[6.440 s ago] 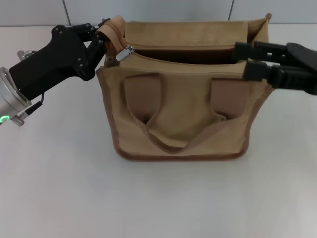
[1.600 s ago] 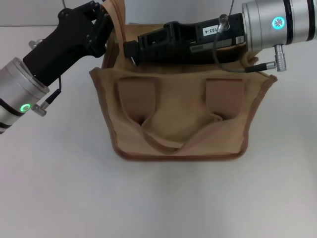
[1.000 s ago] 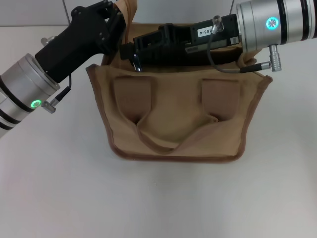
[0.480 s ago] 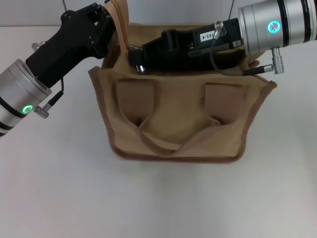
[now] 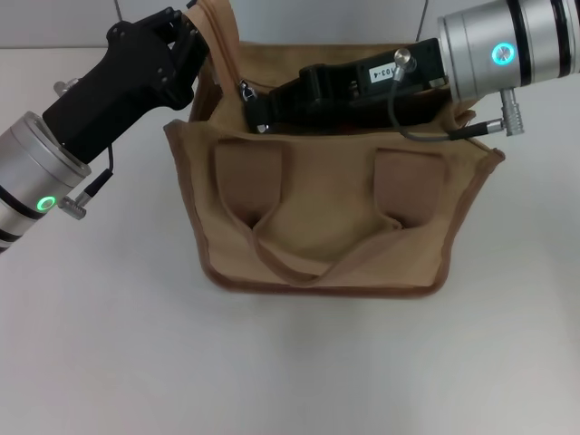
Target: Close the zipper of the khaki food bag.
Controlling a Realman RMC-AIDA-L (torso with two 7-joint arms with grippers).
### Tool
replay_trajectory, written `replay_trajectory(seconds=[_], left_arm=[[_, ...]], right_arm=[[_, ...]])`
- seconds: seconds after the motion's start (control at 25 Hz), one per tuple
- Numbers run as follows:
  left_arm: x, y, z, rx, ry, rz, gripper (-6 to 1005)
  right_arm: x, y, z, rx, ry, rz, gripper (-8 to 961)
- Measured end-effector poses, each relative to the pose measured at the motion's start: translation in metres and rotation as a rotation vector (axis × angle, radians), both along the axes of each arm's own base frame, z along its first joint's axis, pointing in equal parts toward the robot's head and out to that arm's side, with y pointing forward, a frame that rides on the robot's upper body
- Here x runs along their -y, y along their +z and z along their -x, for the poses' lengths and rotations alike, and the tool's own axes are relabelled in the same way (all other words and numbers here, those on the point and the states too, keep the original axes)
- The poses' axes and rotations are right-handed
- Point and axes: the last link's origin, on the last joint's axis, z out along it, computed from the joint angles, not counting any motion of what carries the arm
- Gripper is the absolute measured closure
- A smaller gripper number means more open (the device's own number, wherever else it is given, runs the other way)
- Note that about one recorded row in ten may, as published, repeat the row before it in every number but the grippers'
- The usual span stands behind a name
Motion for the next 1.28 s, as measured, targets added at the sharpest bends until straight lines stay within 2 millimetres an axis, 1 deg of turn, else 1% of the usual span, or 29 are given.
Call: replay_trajectory(seconds=[0.12, 0.32, 0.44, 0.68, 0.76, 0.84, 0.96, 1.04, 1.12, 1.16, 1.2, 1.24, 1.28], left_arm=[[0.0, 0.002, 0.002, 0.005, 0.006, -0.008, 980], [0.001, 0.01, 0.008, 0.021, 0.026, -0.03, 980], [0.001, 0.016, 0.013, 0.028, 0.041, -0.052, 980], [0.002, 0.025, 0.02, 0.038, 0.065, -0.079, 980], [0.002, 0.027, 0.021, 0.039, 0.069, -0.087, 980], [0.002, 0.028, 0.022, 0.039, 0.07, -0.091, 980], [0.003, 0.028, 0.022, 0.04, 0.072, -0.092, 980], [0.003, 0.028, 0.022, 0.04, 0.072, -0.092, 980], [0.003, 0.028, 0.023, 0.04, 0.074, -0.092, 979], [0.004, 0.028, 0.024, 0.041, 0.078, -0.092, 979], [0.004, 0.028, 0.024, 0.041, 0.078, -0.092, 979], [0.004, 0.027, 0.025, 0.041, 0.084, -0.09, 979], [0.004, 0.027, 0.025, 0.041, 0.084, -0.09, 979]], right_arm=[[0.0, 0.006, -0.004, 0.016, -0.013, -0.022, 950], [0.002, 0.026, -0.021, 0.086, -0.064, -0.085, 950], [0.005, 0.042, -0.032, 0.126, -0.1, -0.117, 951], [0.012, 0.084, -0.056, 0.176, -0.184, -0.199, 951], [0.015, 0.095, -0.063, 0.176, -0.204, -0.216, 951], [0.019, 0.103, -0.066, 0.155, -0.209, -0.222, 951], [0.026, 0.111, -0.062, 0.086, -0.143, -0.215, 950], [0.031, 0.115, -0.06, 0.005, -0.086, -0.224, 950], [0.037, 0.121, -0.062, -0.106, -0.033, -0.251, 919], [0.042, 0.126, -0.068, -0.205, 0.023, -0.285, 904], [0.042, 0.126, -0.068, -0.205, 0.023, -0.285, 869], [0.048, 0.129, -0.074, -0.277, 0.093, -0.316, 834], [0.048, 0.129, -0.074, -0.277, 0.093, -0.316, 799]])
